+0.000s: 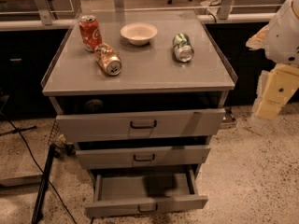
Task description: Close bottom drawer
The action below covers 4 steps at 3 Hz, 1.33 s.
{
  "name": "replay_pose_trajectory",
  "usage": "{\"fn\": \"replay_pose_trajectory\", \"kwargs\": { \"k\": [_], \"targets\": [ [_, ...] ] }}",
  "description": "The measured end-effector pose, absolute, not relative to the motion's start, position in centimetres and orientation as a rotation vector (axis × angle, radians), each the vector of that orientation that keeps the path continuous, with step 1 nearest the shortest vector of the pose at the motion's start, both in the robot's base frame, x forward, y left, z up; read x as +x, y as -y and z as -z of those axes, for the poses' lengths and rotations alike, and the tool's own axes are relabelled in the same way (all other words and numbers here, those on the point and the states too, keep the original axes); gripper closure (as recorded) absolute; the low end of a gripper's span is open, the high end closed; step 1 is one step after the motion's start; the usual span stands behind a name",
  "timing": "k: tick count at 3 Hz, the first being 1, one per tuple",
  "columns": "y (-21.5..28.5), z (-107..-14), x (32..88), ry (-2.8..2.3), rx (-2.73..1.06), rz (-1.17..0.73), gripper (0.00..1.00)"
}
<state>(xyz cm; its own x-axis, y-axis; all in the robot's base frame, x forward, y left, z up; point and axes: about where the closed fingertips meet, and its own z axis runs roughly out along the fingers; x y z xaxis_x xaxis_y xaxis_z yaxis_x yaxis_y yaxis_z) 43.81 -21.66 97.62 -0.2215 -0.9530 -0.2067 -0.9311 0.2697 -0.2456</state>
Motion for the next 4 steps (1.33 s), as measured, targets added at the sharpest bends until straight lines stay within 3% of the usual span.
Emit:
{"fn": "replay_pose_trajectory", "kwargs": {
  "k": [1, 2, 3, 4],
  "targets": [
    [21.7, -97.6, 43.8, -2.232, -1.725, 0.098, 0.00],
    [21.7, -97.6, 43.8, -2.232, -1.725, 0.098, 0.09],
    [21.1, -95.6, 42.8, -2.214, -1.709, 0.076, 0.40],
    [20.6, -91.7, 41.4, -2.225, -1.694, 0.024, 0.63]
  ]
}}
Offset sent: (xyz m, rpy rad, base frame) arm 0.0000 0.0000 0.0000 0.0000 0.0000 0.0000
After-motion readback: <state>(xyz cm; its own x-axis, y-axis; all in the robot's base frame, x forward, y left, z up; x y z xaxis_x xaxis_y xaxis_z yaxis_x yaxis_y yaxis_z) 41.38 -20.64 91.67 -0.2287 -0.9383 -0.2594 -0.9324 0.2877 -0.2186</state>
